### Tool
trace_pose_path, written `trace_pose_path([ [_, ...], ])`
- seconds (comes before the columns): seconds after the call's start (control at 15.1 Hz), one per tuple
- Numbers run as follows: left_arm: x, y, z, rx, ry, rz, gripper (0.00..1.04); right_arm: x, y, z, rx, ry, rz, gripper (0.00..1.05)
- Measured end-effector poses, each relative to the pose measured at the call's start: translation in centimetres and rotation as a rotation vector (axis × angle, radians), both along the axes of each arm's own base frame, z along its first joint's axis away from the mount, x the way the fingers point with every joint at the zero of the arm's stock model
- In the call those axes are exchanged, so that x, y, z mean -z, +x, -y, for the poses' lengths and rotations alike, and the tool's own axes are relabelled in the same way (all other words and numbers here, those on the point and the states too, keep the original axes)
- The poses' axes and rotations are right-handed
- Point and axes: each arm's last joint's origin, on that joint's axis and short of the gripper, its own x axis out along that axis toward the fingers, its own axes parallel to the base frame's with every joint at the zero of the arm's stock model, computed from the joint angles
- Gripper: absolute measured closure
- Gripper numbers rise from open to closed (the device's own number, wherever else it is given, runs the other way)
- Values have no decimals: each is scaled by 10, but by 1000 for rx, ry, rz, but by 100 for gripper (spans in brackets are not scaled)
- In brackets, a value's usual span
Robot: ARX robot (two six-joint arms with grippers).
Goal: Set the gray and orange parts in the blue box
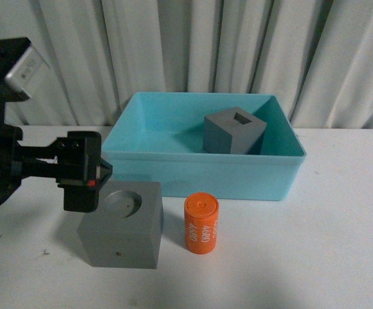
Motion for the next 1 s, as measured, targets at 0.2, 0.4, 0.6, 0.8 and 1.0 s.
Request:
trace_pose_path([
  [0.2, 21, 21, 5, 33, 85, -30, 7, 0, 0, 0, 0, 0, 0, 6],
  [0.4, 35, 39, 6, 27, 130, -46, 7, 0, 0, 0, 0, 0, 0, 6],
  [0.6, 41, 47, 3, 18, 144, -62, 7, 0, 0, 0, 0, 0, 0, 6],
  [0.8, 45, 48, 1, 15, 148, -75, 7, 0, 0, 0, 0, 0, 0, 6],
  [1.0, 48, 47, 5, 26, 149, -83, 7, 0, 0, 0, 0, 0, 0, 6],
])
